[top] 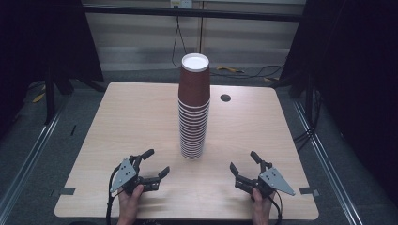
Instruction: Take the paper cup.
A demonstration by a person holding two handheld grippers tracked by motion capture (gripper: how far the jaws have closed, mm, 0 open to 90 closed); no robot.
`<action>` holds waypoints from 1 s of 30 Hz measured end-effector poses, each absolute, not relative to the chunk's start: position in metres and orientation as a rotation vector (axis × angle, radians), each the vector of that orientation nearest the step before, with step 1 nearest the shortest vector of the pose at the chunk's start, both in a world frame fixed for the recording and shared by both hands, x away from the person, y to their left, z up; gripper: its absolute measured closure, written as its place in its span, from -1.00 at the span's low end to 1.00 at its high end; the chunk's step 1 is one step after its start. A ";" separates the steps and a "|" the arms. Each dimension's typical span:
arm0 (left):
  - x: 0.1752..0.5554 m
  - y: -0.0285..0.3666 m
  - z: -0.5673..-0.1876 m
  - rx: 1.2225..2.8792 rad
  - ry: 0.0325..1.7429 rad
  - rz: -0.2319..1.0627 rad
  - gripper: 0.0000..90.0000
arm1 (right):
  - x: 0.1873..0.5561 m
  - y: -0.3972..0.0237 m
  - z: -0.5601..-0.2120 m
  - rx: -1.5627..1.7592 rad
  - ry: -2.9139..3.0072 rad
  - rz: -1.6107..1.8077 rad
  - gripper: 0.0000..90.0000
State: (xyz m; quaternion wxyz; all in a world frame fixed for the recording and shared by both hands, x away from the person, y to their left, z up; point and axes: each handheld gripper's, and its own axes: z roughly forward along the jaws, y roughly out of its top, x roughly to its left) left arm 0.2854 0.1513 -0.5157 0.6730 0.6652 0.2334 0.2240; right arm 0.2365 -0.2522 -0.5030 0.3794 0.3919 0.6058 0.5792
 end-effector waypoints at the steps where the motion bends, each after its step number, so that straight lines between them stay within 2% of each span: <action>1: 0.285 0.151 -0.516 1.497 0.526 0.504 -0.64 | 0.236 -0.252 -0.503 1.002 1.545 1.482 -0.71; 3: 0.284 0.149 -0.516 1.486 0.538 0.470 -0.64 | 0.237 -0.252 -0.503 1.019 1.535 1.471 -0.71; 9: 0.284 0.150 -0.516 1.487 0.538 0.479 -0.64 | 0.241 -0.247 -0.501 1.075 1.554 1.389 -0.64; 11: 0.285 0.151 -0.516 1.494 0.533 0.499 -0.64 | 0.243 -0.247 -0.500 1.094 1.569 1.372 -0.70; 15: 0.285 0.151 -0.516 1.497 0.525 0.509 -0.65 | 0.243 -0.245 -0.500 1.100 1.565 1.349 -0.70; 25: 0.284 0.150 -0.516 1.487 0.539 0.481 -0.65 | 0.249 -0.248 -0.497 1.104 1.639 1.435 -0.70; 30: 0.284 0.150 -0.516 1.487 0.539 0.481 -0.65 | 0.256 -0.245 -0.481 1.059 1.672 1.481 -0.67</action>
